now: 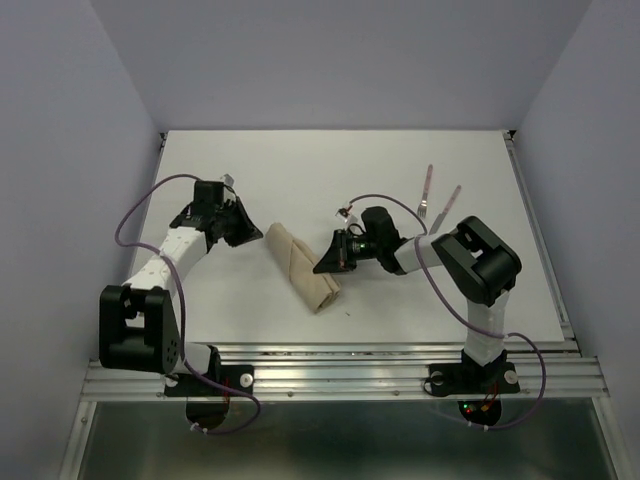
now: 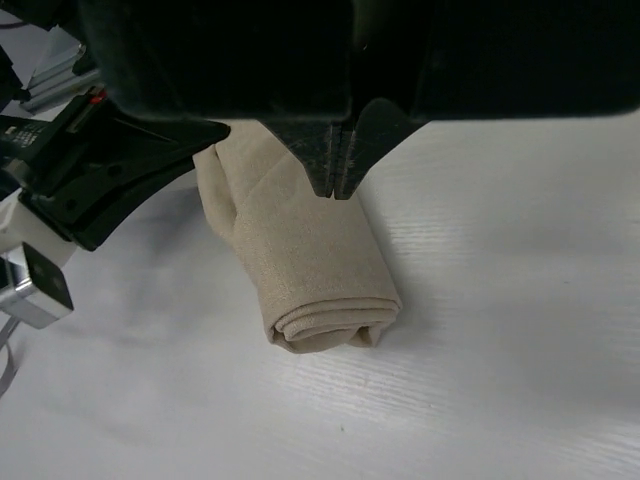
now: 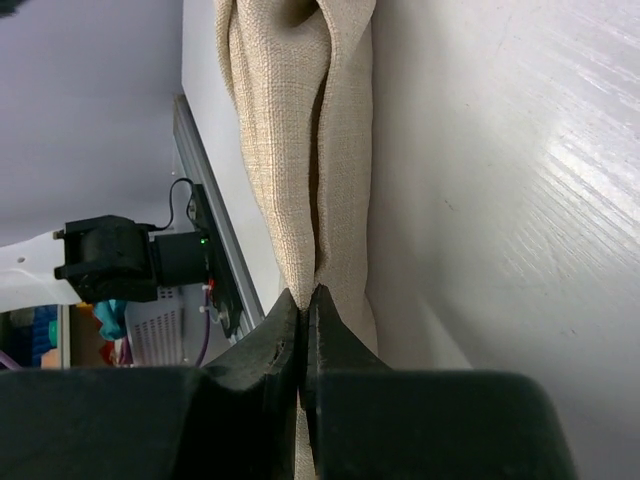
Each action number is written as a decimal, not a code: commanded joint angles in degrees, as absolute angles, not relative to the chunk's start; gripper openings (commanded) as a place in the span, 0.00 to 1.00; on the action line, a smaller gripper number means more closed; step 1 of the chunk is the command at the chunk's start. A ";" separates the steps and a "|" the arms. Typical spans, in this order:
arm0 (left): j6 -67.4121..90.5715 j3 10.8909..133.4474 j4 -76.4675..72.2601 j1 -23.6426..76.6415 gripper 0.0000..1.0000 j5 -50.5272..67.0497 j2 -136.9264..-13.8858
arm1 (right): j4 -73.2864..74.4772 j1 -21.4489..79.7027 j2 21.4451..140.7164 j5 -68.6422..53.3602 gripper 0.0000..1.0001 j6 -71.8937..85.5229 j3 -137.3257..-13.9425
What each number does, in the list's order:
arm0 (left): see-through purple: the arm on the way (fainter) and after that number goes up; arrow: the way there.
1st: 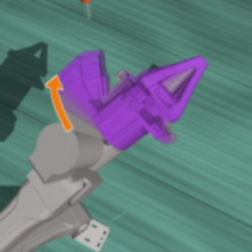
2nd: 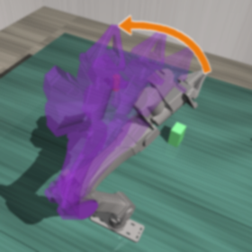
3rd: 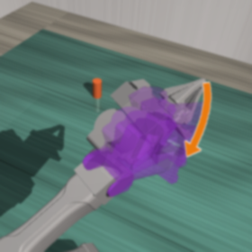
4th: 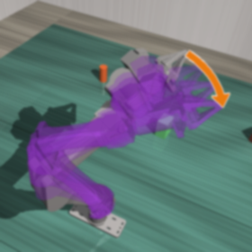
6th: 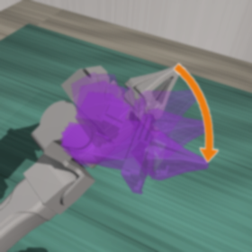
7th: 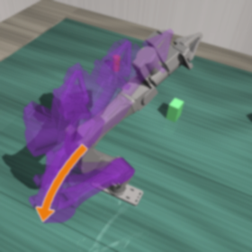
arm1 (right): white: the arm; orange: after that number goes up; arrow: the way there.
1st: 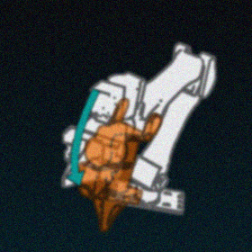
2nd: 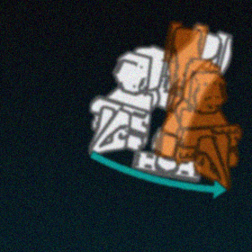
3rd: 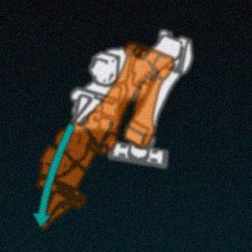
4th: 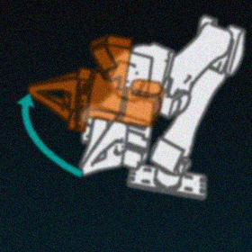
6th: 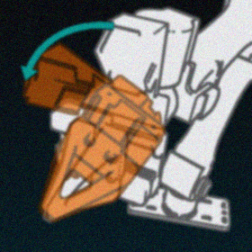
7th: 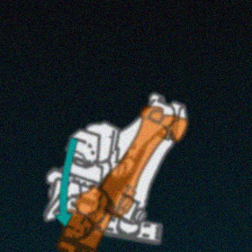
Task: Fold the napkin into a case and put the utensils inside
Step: Turn over the smaller rectangle folded napkin at the center of the board.
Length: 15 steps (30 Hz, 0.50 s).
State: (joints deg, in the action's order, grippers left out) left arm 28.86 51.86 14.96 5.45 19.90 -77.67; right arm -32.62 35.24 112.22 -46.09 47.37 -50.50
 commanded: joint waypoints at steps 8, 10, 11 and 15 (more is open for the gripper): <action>29.71 53.87 8.53 11.42 0.00 19.16 -86.48 | -36.21 34.19 113.03 -50.19 0.01 46.23 -50.98; 29.53 55.19 8.35 12.21 0.00 19.33 -89.29 | -36.12 33.57 112.85 -50.01 0.01 46.06 -50.63; 29.62 56.41 7.83 12.83 0.00 19.77 -90.08 | -36.12 33.05 112.59 -49.92 0.06 46.14 -50.63; 30.67 59.49 5.36 14.06 0.00 21.27 -95.08 | -35.69 30.77 110.84 -49.13 0.56 45.88 -49.66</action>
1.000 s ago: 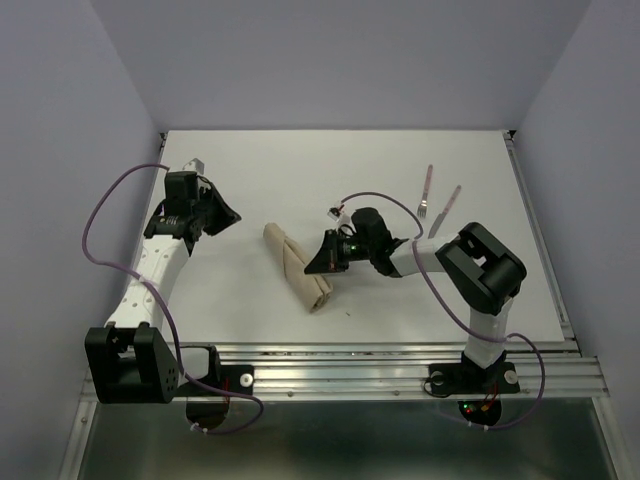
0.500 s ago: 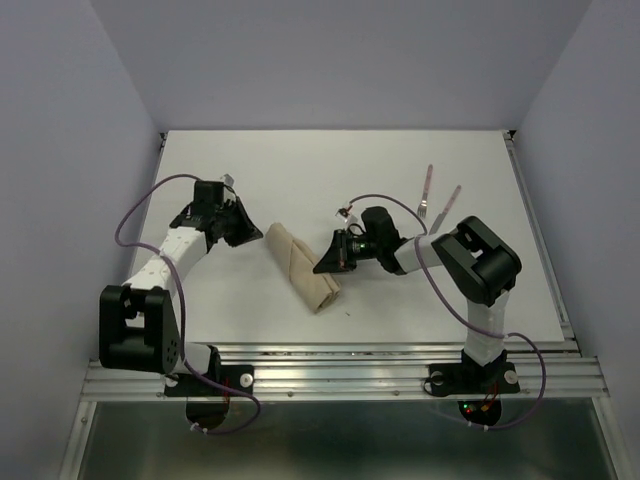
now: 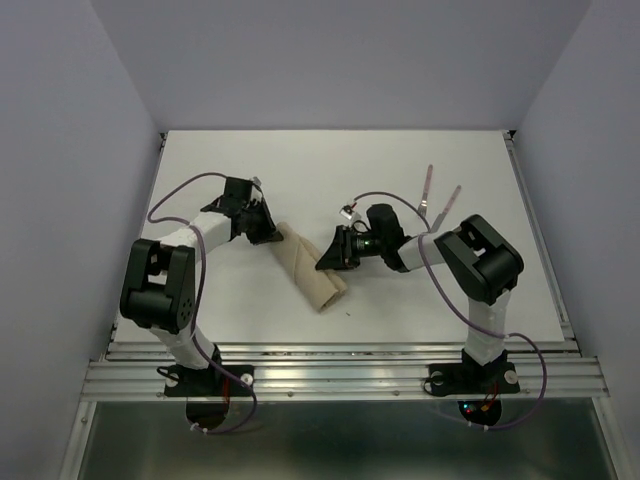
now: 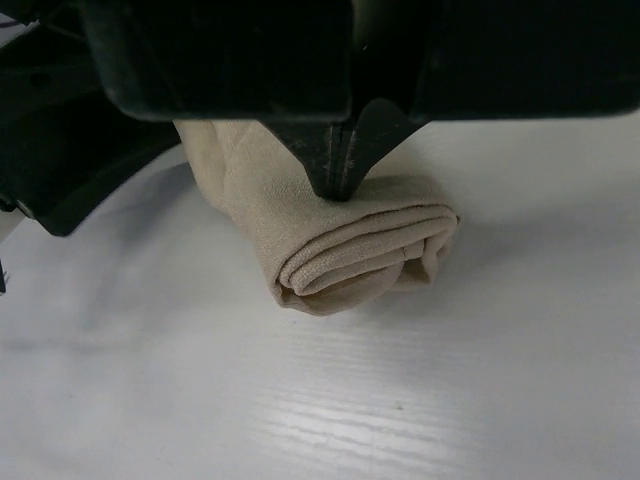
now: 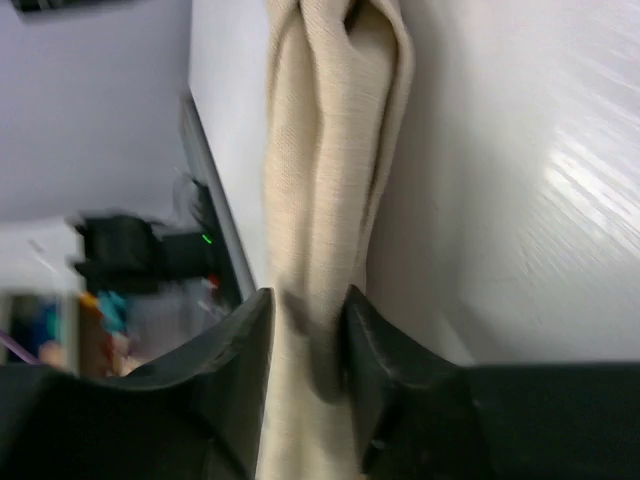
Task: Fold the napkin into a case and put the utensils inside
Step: Turn over the smaller rectangle folded napkin at the center of the board, then move the smaller rectangle-folded napkin to the center of the board.
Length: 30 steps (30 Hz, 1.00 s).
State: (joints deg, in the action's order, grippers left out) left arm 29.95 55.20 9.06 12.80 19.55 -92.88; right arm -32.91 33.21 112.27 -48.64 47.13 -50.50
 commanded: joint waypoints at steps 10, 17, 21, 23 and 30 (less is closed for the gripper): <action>32.17 66.88 1.50 16.35 0.00 23.12 -105.03 | -8.90 29.18 101.53 -30.89 0.87 31.21 -50.63; 32.26 70.04 0.62 16.61 0.00 22.85 -109.68 | -0.10 34.52 92.12 -15.15 0.61 27.95 -49.57; 32.96 69.96 0.44 16.61 0.00 22.94 -110.13 | 4.56 40.16 88.25 -9.23 0.31 26.98 -49.66; 33.31 69.44 0.44 16.70 0.00 22.41 -108.64 | 5.53 42.79 87.54 -7.30 0.27 26.90 -49.83; 33.22 67.85 2.98 16.79 0.00 19.96 -98.36 | 4.92 44.74 91.57 -8.18 0.20 28.74 -51.59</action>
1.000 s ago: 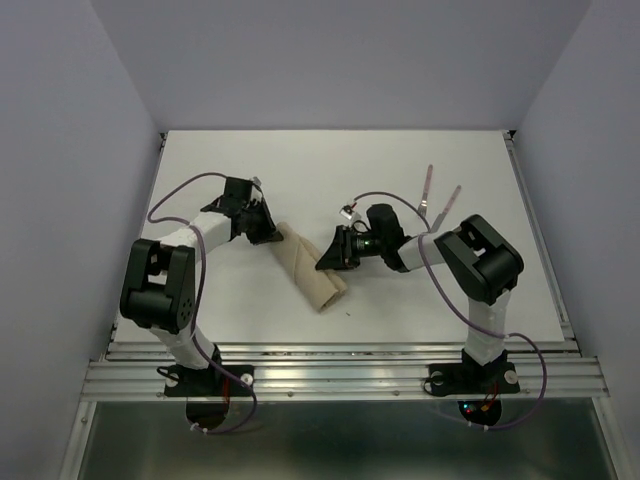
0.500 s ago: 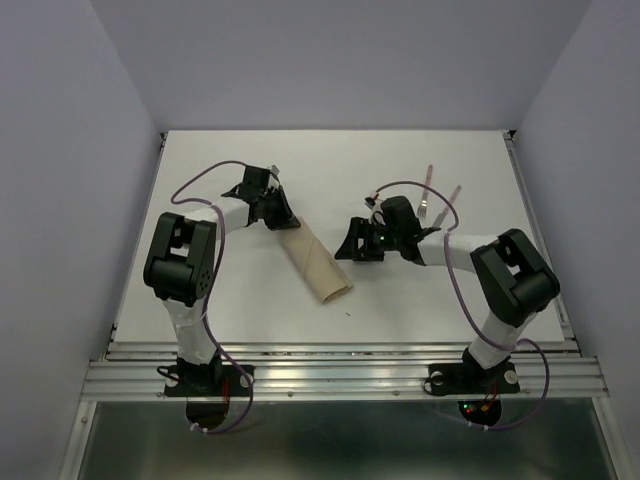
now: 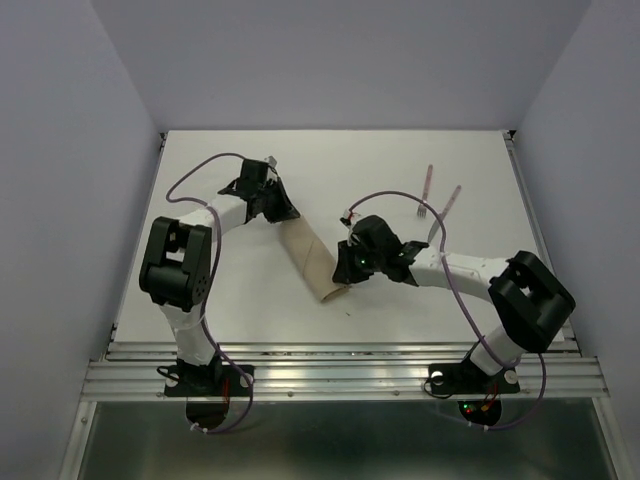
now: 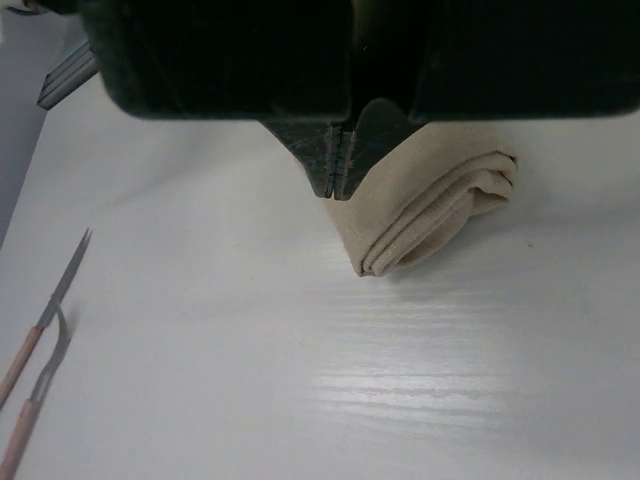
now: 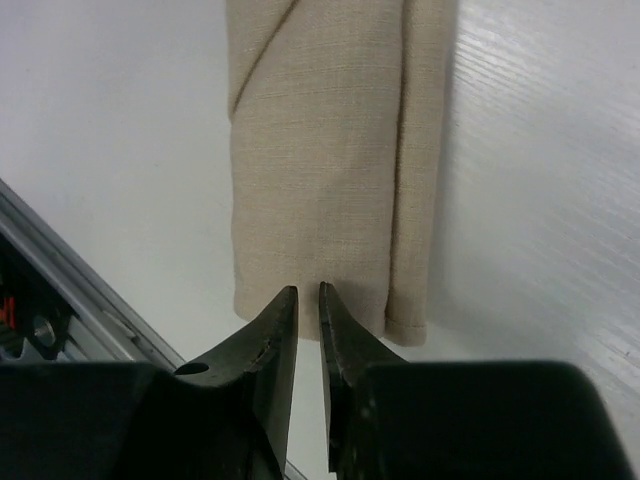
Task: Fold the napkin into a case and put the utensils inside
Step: Move the smaller rectangle-folded napkin to the center of the board.
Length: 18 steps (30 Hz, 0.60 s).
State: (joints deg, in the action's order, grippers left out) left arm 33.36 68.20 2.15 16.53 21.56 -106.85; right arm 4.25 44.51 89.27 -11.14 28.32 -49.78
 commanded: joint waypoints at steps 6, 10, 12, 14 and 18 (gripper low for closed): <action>31.91 65.84 5.71 16.79 0.00 19.25 -96.50 | 7.47 44.74 96.95 2.28 0.15 27.86 -51.86; 30.06 63.20 5.71 17.84 0.00 18.64 -97.73 | 5.98 44.74 92.91 -2.45 0.14 25.49 -51.68; 29.79 62.23 6.24 18.19 0.00 17.85 -98.78 | 6.15 45.26 90.54 -4.04 0.12 25.22 -52.55; 30.14 61.18 5.45 18.19 0.00 17.14 -98.61 | 7.11 45.87 89.30 -4.39 0.12 25.22 -53.61; 30.59 60.29 4.57 18.19 0.00 16.08 -99.84 | 7.12 47.20 88.68 -6.23 0.13 26.19 -54.75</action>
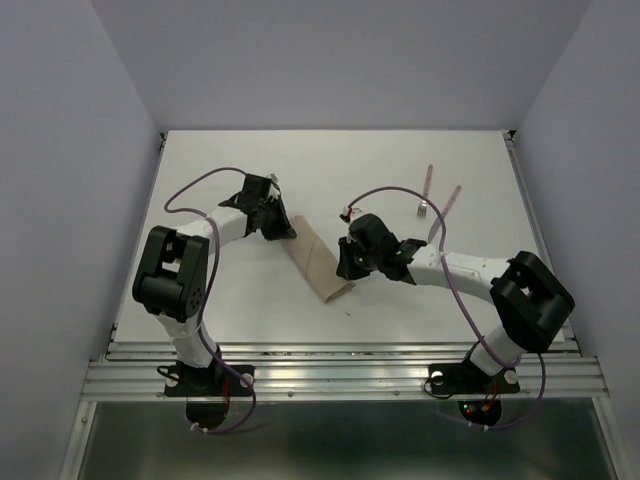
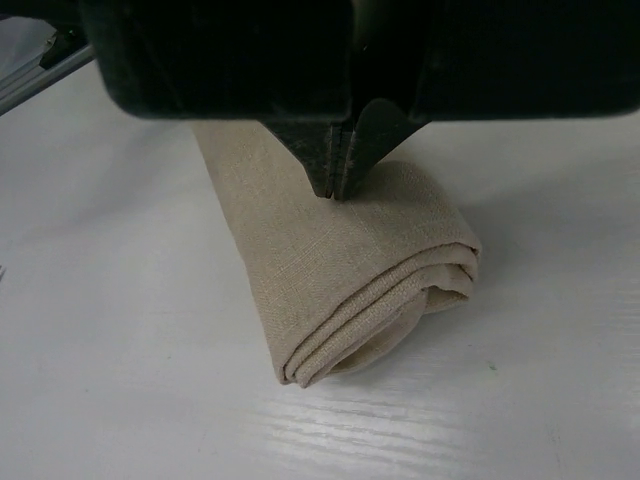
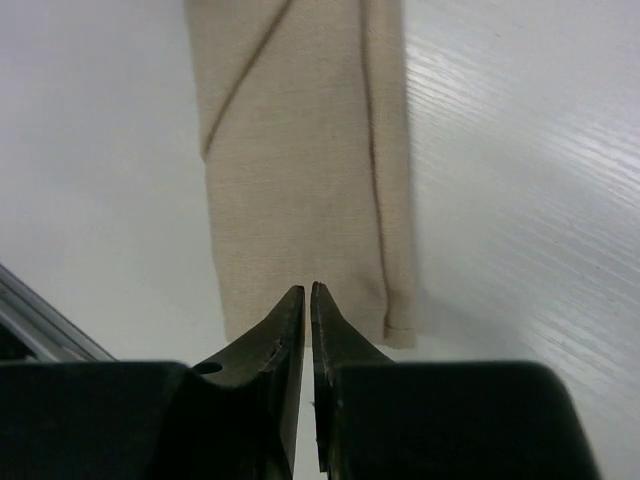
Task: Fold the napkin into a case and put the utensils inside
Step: Move the smaller rectangle-folded napkin to the center of the board.
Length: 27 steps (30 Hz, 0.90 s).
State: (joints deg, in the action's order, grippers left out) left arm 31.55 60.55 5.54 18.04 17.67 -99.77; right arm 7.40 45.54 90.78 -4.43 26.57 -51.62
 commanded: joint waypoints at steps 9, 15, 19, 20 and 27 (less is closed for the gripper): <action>31.20 59.51 2.82 18.28 0.00 14.24 -106.17 | 3.24 50.19 97.90 -5.38 0.08 29.10 -52.03; 31.64 57.22 2.90 18.28 0.00 12.92 -102.58 | 7.29 48.16 99.32 2.72 0.04 24.09 -51.94; 32.25 55.37 3.42 18.46 0.00 13.36 -98.71 | 9.57 47.64 97.30 7.11 0.02 22.24 -53.08; 32.34 55.02 3.78 18.46 0.00 13.19 -97.74 | 11.06 47.64 97.12 9.56 0.02 21.89 -53.61; 34.80 52.03 4.39 18.54 0.00 10.20 -83.87 | 12.22 43.42 92.56 9.93 0.05 18.54 -57.74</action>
State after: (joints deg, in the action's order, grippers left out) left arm 33.61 52.10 4.19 18.06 12.53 -92.82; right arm 9.56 45.84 96.84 5.96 21.39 -54.15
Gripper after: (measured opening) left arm 0.017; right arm 0.025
